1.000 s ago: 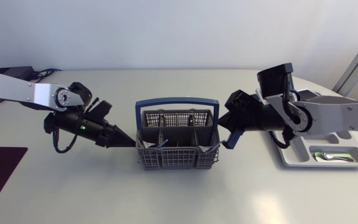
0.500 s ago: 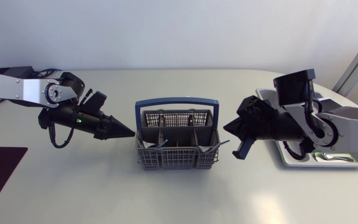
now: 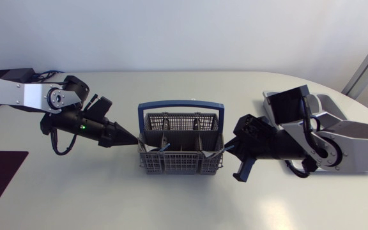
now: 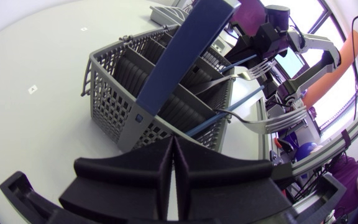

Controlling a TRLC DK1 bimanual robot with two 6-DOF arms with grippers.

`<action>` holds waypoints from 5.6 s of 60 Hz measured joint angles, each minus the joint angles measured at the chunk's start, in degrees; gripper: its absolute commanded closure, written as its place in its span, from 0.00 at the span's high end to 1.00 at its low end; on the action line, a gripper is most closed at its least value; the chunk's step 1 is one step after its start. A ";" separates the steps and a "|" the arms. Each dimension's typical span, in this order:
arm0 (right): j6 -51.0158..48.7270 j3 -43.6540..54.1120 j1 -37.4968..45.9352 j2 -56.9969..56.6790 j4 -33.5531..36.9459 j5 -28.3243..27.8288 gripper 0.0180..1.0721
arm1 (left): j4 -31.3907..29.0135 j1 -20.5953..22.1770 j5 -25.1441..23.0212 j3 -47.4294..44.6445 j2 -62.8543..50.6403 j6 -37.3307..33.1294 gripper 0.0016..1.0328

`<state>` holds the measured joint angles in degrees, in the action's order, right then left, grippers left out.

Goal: Sort the cutlery from the basket into the organizer compartments.

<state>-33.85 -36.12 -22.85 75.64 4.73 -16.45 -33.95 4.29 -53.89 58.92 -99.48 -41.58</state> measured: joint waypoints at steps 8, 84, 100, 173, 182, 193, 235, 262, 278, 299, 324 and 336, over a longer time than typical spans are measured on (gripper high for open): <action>0.22 0.09 -0.33 -0.77 -0.02 2.05 0.05 | 0.24 -0.02 0.52 0.00 0.02 0.02 0.03; 4.37 -3.54 -3.74 -19.71 17.46 2.80 0.46 | -0.13 6.86 19.78 -13.97 43.34 0.26 0.08; 6.71 -0.79 -4.48 -17.31 14.40 2.86 0.45 | -0.17 7.91 20.59 -15.10 46.01 1.09 0.08; 3.13 8.81 -0.70 -15.17 -0.96 -4.94 0.24 | 3.08 11.02 21.46 -18.82 47.50 3.61 0.07; -0.35 8.81 3.15 -13.84 -2.10 -9.18 0.24 | 4.28 12.39 22.88 -18.82 47.47 4.44 0.07; -2.54 8.81 3.17 -12.87 -3.32 -11.28 0.24 | 5.25 14.34 24.87 -18.82 47.47 5.84 0.07; -3.93 8.83 4.28 -8.00 -8.35 -13.38 0.16 | 7.54 18.03 27.67 -18.82 46.93 8.59 0.07; -3.91 8.26 4.04 -6.95 -9.05 -13.77 0.10 | 7.98 18.01 27.67 -19.74 47.12 8.61 0.07; -3.89 7.50 3.78 -6.51 -8.37 -13.79 0.06 | 8.00 18.03 29.18 -20.61 49.57 8.59 0.07; -3.69 7.50 3.08 -6.99 -7.69 -13.38 0.25 | 8.00 18.38 29.99 -20.81 50.03 8.61 0.07; -3.26 6.23 1.57 -7.08 -7.54 -12.02 0.20 | 8.04 18.40 30.23 -21.11 50.49 8.61 0.07; -3.26 5.77 1.53 -6.25 -7.76 -11.85 0.11 | 8.15 18.38 30.23 -21.55 50.49 8.61 0.07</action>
<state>-37.10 -30.35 -21.32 69.38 -3.03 -28.29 -25.80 22.68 -23.66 37.36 -48.99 -32.97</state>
